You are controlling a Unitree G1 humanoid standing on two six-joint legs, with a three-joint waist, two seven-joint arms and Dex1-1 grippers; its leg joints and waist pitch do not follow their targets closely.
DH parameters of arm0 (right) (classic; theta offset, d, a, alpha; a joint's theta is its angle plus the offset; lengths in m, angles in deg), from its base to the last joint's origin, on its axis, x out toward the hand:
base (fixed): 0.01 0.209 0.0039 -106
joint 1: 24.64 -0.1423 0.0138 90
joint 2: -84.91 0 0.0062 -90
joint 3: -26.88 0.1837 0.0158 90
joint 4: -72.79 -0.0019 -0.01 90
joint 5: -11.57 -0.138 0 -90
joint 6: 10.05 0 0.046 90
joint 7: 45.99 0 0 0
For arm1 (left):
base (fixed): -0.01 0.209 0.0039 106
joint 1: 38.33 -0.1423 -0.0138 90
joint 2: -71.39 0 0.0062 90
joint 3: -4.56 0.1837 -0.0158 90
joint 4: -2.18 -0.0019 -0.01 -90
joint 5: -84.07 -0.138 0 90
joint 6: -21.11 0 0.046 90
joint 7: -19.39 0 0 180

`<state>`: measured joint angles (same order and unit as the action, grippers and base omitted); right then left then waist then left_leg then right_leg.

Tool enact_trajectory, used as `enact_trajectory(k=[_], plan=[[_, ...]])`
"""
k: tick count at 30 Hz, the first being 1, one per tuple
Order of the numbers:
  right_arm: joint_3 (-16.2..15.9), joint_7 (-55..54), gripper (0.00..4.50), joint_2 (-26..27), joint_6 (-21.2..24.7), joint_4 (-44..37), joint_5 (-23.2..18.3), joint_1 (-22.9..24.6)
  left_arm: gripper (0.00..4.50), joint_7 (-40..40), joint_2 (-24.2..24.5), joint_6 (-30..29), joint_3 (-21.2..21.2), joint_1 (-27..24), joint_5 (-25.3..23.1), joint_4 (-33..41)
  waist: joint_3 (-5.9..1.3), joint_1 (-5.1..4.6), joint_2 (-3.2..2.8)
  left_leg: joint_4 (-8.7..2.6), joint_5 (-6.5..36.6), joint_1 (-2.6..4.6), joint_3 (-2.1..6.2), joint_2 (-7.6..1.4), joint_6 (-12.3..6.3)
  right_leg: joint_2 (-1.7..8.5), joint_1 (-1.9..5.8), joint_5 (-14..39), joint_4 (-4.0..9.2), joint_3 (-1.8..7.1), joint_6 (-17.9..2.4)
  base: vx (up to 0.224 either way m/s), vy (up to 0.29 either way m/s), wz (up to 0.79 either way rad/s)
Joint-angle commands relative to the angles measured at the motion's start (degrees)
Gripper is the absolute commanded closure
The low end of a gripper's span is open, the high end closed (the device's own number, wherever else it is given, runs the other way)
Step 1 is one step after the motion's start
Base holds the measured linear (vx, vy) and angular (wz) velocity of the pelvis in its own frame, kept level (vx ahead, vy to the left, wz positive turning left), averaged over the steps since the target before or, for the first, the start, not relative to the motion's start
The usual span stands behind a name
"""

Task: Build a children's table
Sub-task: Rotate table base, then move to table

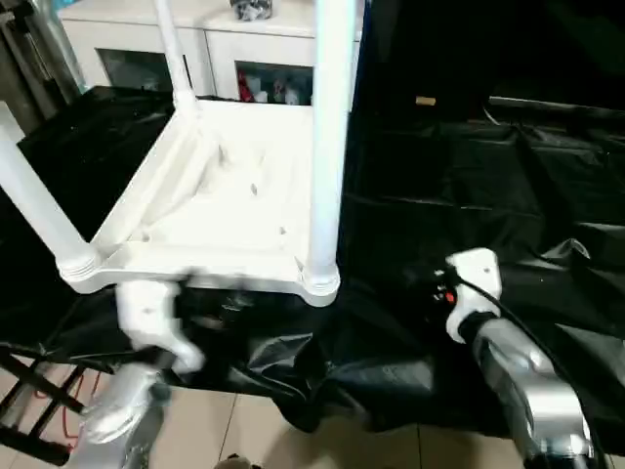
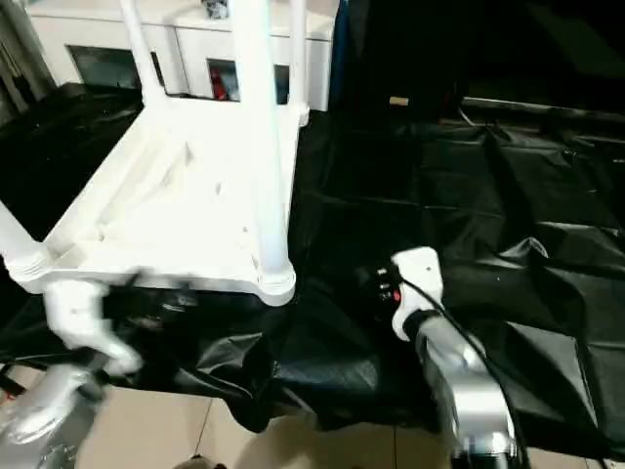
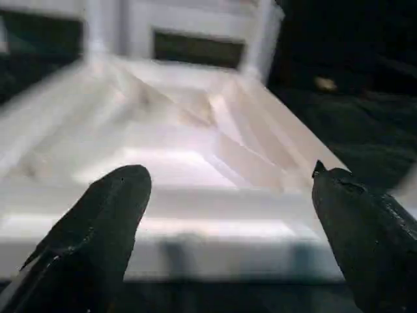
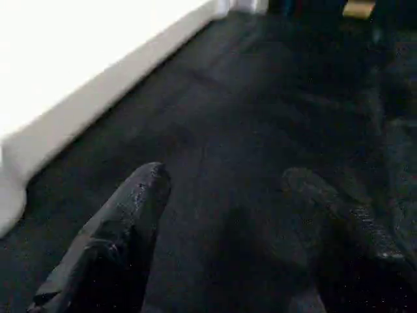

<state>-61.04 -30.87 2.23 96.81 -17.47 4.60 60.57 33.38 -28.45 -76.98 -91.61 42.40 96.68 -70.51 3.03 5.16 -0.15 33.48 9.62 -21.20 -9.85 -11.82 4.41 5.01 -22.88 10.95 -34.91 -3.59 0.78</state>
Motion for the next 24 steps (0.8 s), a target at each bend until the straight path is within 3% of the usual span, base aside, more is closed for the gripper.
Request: enact_trajectory(k=[1, 2, 3, 4, 5, 6, 7, 8, 9, 10, 11, 12, 13, 14, 15, 16, 17, 18, 19, 20, 21, 22, 23, 24], plan=[[0.22, -0.5, 1.31, -0.06, -0.24, -0.61, -0.56, -0.32, 0.04, -1.91, 0.4, -0.11, 1.83, 1.99, -2.0, -1.14, -2.59, -0.01, -0.03, -4.81, 25.42, 0.48, 0.36, -0.48, 0.83, 2.31, 0.99, 27.58, 6.52, 2.3, -1.05, 0.0, 0.0, 0.0], [0.19, -0.51, 1.31, -0.05, -0.25, -0.59, -0.56, -0.33, 0.04, -1.94, 0.4, -0.16, 1.88, 2.05, -2.05, -1.18, -2.69, 0.13, 0.15, -4.62, 24.44, 0.25, 0.1, -0.23, -0.32, 2.89, 1.18, 28.02, 6.61, 2.6, -1.15, 0.0, 0.0, 0.0], [-0.26, -0.79, 1.31, 0.18, 0.24, -0.84, -0.52, -0.44, 0.04, -2.59, -0.01, -0.24, 2.56, 3.21, -3.58, -1.86, -2.86, 0.53, 0.1, -4.1, 20.69, -0.48, -0.2, 0.11, -2.98, 4.38, 1.86, 28.89, 6.98, 3.5, -1.32, 0.0, 0.0, 0.0], [-0.26, -0.79, 1.31, 0.18, 0.24, -0.84, -0.52, -0.44, 0.04, -2.59, -0.01, -0.24, 2.56, 3.21, -3.58, -1.86, -2.97, 0.88, 0.22, -3.56, 18.5, -0.77, -0.32, 0.26, -4.53, 5.31, 2.1, 29.42, 7.35, 4.12, -1.29, 0.0, 0.0, 0.0], [-0.33, -0.94, 1.31, 0.27, 0.77, -1.24, -0.55, -0.38, 0.04, -2.79, -0.49, 0.23, 2.58, 3.48, -4.29, -1.97, -3.13, 1.66, 0.67, -1.95, 14.17, -1.45, 0.2, 0.22, -7.43, 7.88, 2.8, 30.52, 7.96, 5.63, -1.48, 0.0, 0.0, 0.0], [-0.34, -1.1, 1.31, 0.4, 1.22, -1.81, -0.53, -0.15, 0.04, -3.56, -0.46, 0.17, 3.04, 3.71, -6.31, -2.15, -3.28, 2.47, 0.48, 0.07, 10.06, -2.59, 1.57, -0.3, -9.88, 11.13, 3.72, 30.8, 8.47, 7.57, -2.65, 0.01, 0.066, -0.04], [-0.29, -1.21, 1.31, 0.54, 1.39, -2.22, -0.38, 0.14, 0.04, -4.78, -0.3, 0.0, 3.64, 3.72, -8.24, -2.26, -3.31, 2.55, 0.52, 0.21, 8.54, -2.83, 2.09, -0.54, -10.74, 11.19, 3.68, 30.25, 8.36, 7.67, -3.69, 0.01, 0.066, -0.04], [-0.19, -1.22, 1.31, 0.63, 1.33, -2.42, -0.32, 0.36, 0.04, -5.83, -0.2, -0.61, 4.0, 3.64, -9.39, -2.31, -3.31, 2.05, -0.87, -3.28, 7.55, -1.61, 2.03, -1.54, -9.93, 5.49, 2.31, 23.71, 6.4, 4.28, -6.91, 0.02, 0.095, -0.04], [-0.11, -1.2, 1.31, 0.67, 1.23, -2.5, -0.31, 0.5, 0.04, -6.54, -0.18, -1.0, 4.23, 3.56, -10.02, -2.35, -4.08, 0.87, -1.84, -3.85, 7.61, 1.2, 2.01, -2.08, -6.63, -0.12, 0.7, 11.51, 3.67, 2.1, -7.89, 0.036, 0.097, 0.05], [-0.11, -1.2, 1.31, 0.66, 1.22, -2.49, -0.31, 0.51, 0.04, -6.61, -0.18, -0.98, 4.23, 3.57, -10.04, -2.38, -4.2, 0.57, -2.01, -3.99, 7.66, 1.29, 2.65, -2.77, -3.46, -0.57, 1.09, 5.37, 3.02, 2.07, -8.02, 0.036, 0.097, 0.05], [-0.05, -1.15, 1.31, 0.54, 1.13, -2.43, -0.34, 0.58, 0.04, -7.29, -0.21, -0.86, 4.21, 3.61, -10.22, -2.58, -3.97, 0.23, -2.42, -5.24, 10.69, 1.3, 3.99, -4.73, 3.01, -1.28, 1.39, -0.54, 2.13, 1.45, -7.59, 0.02, 0.078, 0.08], [0.0, -1.07, 1.31, 0.4, 1.04, -2.35, -0.43, 0.6, 0.04, -7.8, -0.25, -0.78, 4.08, 3.74, -10.25, -2.8, -3.82, -0.11, -2.81, -6.59, 13.67, 1.93, 5.05, -6.54, 5.15, -1.71, 0.9, -0.62, 1.15, 0.64, -7.88, 0.0, 0.0, 0.0], [0.05, -1.0, 1.31, 0.29, 0.99, -2.28, -0.52, 0.62, 0.04, -8.09, -0.27, -0.63, 4.06, 3.85, -10.32, -2.96, -3.47, -0.3, -3.55, -9.37, 17.1, 2.16, 6.92, -10.57, 5.93, -1.62, -0.32, 1.39, -1.67, -0.35, -7.48, 0.0, 0.0, 0.0], [0.05, -0.78, 1.31, 0.01, 0.97, -2.0, -0.55, 0.49, 0.04, -8.23, -0.14, 0.21, 4.09, 4.01, -10.77, -3.15, -3.64, -0.28, -3.74, -9.42, 19.08, 2.16, 6.19, -11.07, 2.14, -1.15, -0.87, 2.13, -2.99, -0.82, -6.82, -0.015, -0.073, 0.19], [0.0, -0.61, 1.31, -0.22, 0.78, -1.48, -0.45, 0.27, 0.04, -8.52, -0.05, -0.25, 3.9, 4.25, -11.27, -3.21, -3.75, -0.62, -2.87, -8.18, 20.31, 2.05, 4.91, -9.85, -3.71, 0.21, -0.27, 1.54, -2.26, -0.31, -7.47, -0.013, -0.153, 0.12], [-0.02, -0.58, 1.31, -0.33, 0.69, -1.23, -0.4, 0.17, 0.04, -8.81, -0.08, -0.96, 3.78, 4.39, -11.8, -3.17, -3.71, -0.37, -2.56, -7.47, 21.07, 1.72, 3.81, -8.24, -5.84, 0.95, 0.21, 0.9, -1.07, 0.33, -8.53, -0.013, -0.153, 0.12], [0.02, -0.61, 1.31, -0.39, 0.61, -0.9, -0.34, 0.04, 0.04, -8.83, -0.1, -0.96, 3.79, 4.5, -12.09, -3.28, -3.07, -0.01, 0.12, -2.02, 22.47, -0.78, -0.68, 0.03, -6.71, 1.79, 0.9, 5.54, 4.71, 1.81, -11.75, -0.031, -0.152, 0.01], [0.05, -0.65, 1.31, -0.42, 0.58, -0.71, -0.31, -0.04, 0.04, -8.82, -0.1, -0.87, 3.83, 4.56, -12.29, -3.37, -2.85, 1.1, -0.09, 1.1, 20.66, -0.4, -1.07, 2.18, -5.31, 3.93, 0.75, 17.53, 6.72, 1.95, -10.89, -0.054, -0.135, -0.08], [0.11, -0.55, 1.31, -0.38, 0.61, -0.57, -0.33, -0.1, 0.04, -8.8, -0.1, -0.69, 3.78, 4.64, -12.19, -3.27, -3.09, 2.29, 1.43, 1.94, 11.17, -1.45, -0.02, 1.7, -3.44, 6.17, 1.96, 37.46, 7.94, 3.94, -1.19, -0.054, -0.135, -0.08], [0.18, -0.44, 1.31, -0.37, 0.61, -0.46, -0.35, -0.14, 0.04, -8.83, -0.1, -0.62, 3.77, 4.7, -12.11, -3.18, -3.46, 2.97, 1.36, 0.5, 8.33, -2.22, 0.58, 0.88, -1.81, 5.89, 2.24, 44.38, 7.54, 4.5, 5.82, -0.06, -0.136, -0.12], [0.21, -0.38, 1.31, -0.37, 0.61, -0.42, -0.39, -0.18, 0.04, -9.09, 0.13, -0.88, 3.87, 4.75, -12.44, -3.36, -3.1, 2.62, 0.64, -1.25, 9.91, -1.91, 0.84, 0.65, -0.2, 4.23, 1.67, 42.96, 7.47, 3.07, 6.95, -0.051, -0.098, -0.12], [0.27, -0.27, 1.31, -0.33, 0.62, -0.37, -0.55, -0.23, 0.04, -8.88, 0.29, -1.27, 3.92, 4.77, -12.09, -3.69, -3.01, 2.34, 0.54, -1.63, 11.46, -1.69, 0.85, 0.71, 0.43, 3.38, 1.48, 41.73, 7.57, 2.31, 7.13, -0.051, -0.098, -0.12], [0.28, -0.2, 1.31, -0.3, 0.68, -0.33, -0.68, -0.26, 0.04, -8.78, 0.33, -1.24, 3.93, 4.75, -11.88, -3.91, -2.96, 2.02, -0.07, -2.17, 14.07, -1.2, 1.0, 0.67, 0.9, 2.58, 1.41, 39.04, 7.71, 1.31, 6.26, -0.042, -0.058, -0.1], [0.3, -0.06, 1.31, -0.31, 0.67, -0.28, -0.81, -0.27, 0.04, -8.74, 0.27, -1.16, 3.92, 4.72, -11.63, -4.08, -2.87, 1.88, -0.18, -2.23, 15.47, -0.98, 1.04, 0.64, 0.87, 2.29, 1.22, 38.49, 7.81, 0.88, 5.9, 0.0, 0.0, 0.0]])
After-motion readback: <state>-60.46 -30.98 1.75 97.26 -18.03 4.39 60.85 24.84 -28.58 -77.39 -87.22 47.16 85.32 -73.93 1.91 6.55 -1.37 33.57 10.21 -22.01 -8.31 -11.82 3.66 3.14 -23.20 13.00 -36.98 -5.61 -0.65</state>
